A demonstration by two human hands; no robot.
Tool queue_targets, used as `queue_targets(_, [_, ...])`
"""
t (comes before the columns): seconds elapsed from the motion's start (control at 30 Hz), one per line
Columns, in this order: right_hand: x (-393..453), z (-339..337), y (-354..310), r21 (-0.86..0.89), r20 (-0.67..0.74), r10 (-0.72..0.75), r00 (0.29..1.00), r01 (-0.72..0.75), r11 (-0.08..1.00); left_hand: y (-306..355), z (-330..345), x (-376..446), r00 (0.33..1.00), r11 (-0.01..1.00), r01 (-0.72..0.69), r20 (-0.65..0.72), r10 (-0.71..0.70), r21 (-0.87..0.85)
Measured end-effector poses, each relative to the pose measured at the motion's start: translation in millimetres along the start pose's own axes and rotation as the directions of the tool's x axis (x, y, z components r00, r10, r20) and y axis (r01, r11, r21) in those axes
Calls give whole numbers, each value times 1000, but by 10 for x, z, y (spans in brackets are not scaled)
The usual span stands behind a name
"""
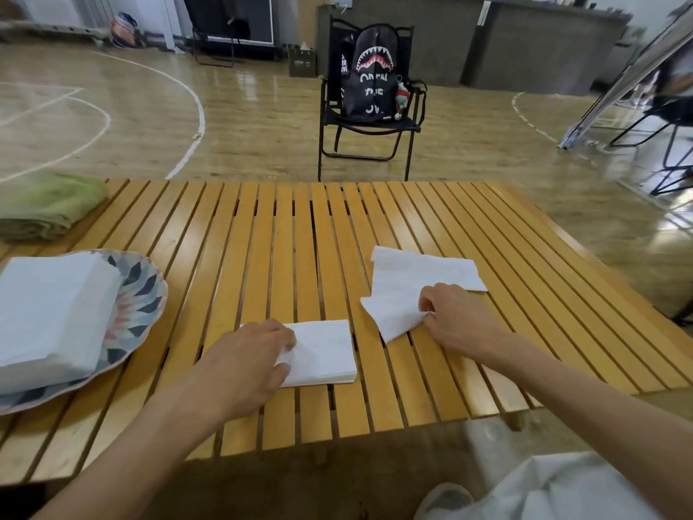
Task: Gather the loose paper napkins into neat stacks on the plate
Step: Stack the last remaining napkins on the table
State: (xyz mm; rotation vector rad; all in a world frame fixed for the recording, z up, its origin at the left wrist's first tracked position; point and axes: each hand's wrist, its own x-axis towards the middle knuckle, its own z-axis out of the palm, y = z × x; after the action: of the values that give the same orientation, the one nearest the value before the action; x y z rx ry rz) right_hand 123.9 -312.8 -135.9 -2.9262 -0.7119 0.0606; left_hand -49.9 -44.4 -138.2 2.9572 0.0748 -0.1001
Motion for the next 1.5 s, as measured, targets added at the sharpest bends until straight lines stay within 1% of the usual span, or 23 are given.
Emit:
queue_targets(0.07, [-77, -17, -42, -47, 7, -7, 1000, 7, 999, 1, -33, -30, 1000, 1000, -2, -1, 2, 2])
queue_targets(0.2, [-102, -168, -177, -59, -17, 42, 999, -42, 997, 16, -89, -62, 1000, 1000, 2, -30, -1, 6])
queue_targets(0.3, [-62, -373, -301, -7, -79, 67, 995, -67, 998, 15, -103, -58, 996, 1000, 15, -85, -16, -9])
queue_targets(0.4, [-15, -579, -394, 54, -74, 75, 994, -72, 996, -15, -102, -27, 987, 999, 2, -163, -11, -52])
queue_targets(0.43, [-10, -628, -424, 103, -75, 74, 994, -66, 992, -27, -96, -13, 982, 997, -2, -191, -13, -74])
queue_targets(0.5, [-21, -673, -509, 309, -77, 56, 995, -30, 951, -47, -89, 25, 967, 989, -11, -252, -26, -145])
queue_targets(0.57, [-82, -670, -638, 554, -30, 10, 999, 8, 832, -45, -110, 56, 946, 963, -28, -317, -61, -267])
queue_targets(0.6, [-120, -653, -700, 640, 21, -23, 1000, 4, 768, -32, -135, 71, 932, 943, -43, -353, -82, -331])
queue_targets(0.63, [-158, -626, -750, 693, 80, -63, 995, -10, 721, -16, -168, 82, 914, 920, -67, -394, -98, -385])
queue_targets(0.7, [-215, -559, -818, 730, 172, -141, 975, -30, 683, 27, -248, 78, 870, 872, -128, -476, -130, -473])
queue_targets(0.77, [-247, -515, -845, 745, 194, -188, 963, -20, 667, 67, -326, 42, 842, 803, -187, -513, -165, -565])
queue_targets(0.83, [-273, -512, -851, 757, 198, -224, 954, -4, 653, 87, -373, 9, 850, 759, -217, -501, -162, -614])
queue_targets(0.9, [-293, -522, -841, 771, 230, -283, 931, 3, 637, 86, -393, -7, 864, 770, -195, -478, -159, -608])
queue_targets(0.97, [-304, -521, -832, 810, 276, -335, 901, -31, 586, 75, -402, -10, 873, 780, -170, -459, -163, -602])
queue_targets(1.07, [-293, -494, -823, 857, 285, -377, 882, -58, 513, 56, -417, -16, 881, 730, -160, -429, -198, -664])
queue_targets(1.1, [-279, -475, -805, 889, 271, -385, 882, -77, 450, 50, -429, -18, 880, 697, -151, -417, -227, -700])
queue_targets(1.17, [-260, -454, -758, 944, 311, -356, 881, -243, 221, 28, -451, -20, 872, 639, -116, -386, -301, -760])
queue_targets(1.2, [-251, -448, -738, 939, 344, -351, 871, -320, 127, 13, -462, -18, 872, 609, -85, -355, -338, -788])
queue_targets(1.23, [-242, -434, -719, 925, 375, -357, 855, -373, 78, -11, -467, -15, 874, 573, -53, -316, -369, -818])
queue_targets(1.3, [-243, -390, -719, 905, 411, -375, 831, -421, 58, -60, -470, -21, 886, 502, 1, -233, -402, -865])
queue_targets(1.37, [-250, -339, -763, 902, 420, -373, 827, -425, 74, -110, -448, -36, 897, 442, 61, -145, -417, -895])
queue_targets(1.43, [-258, -291, -829, 903, 430, -309, 848, -409, 134, -141, -418, -51, 892, 437, 118, -98, -442, -892])
queue_targets(1.5, [-257, -239, -884, 888, 442, -200, 875, -394, 236, -162, -405, -55, 873, 474, 145, -112, -474, -869])
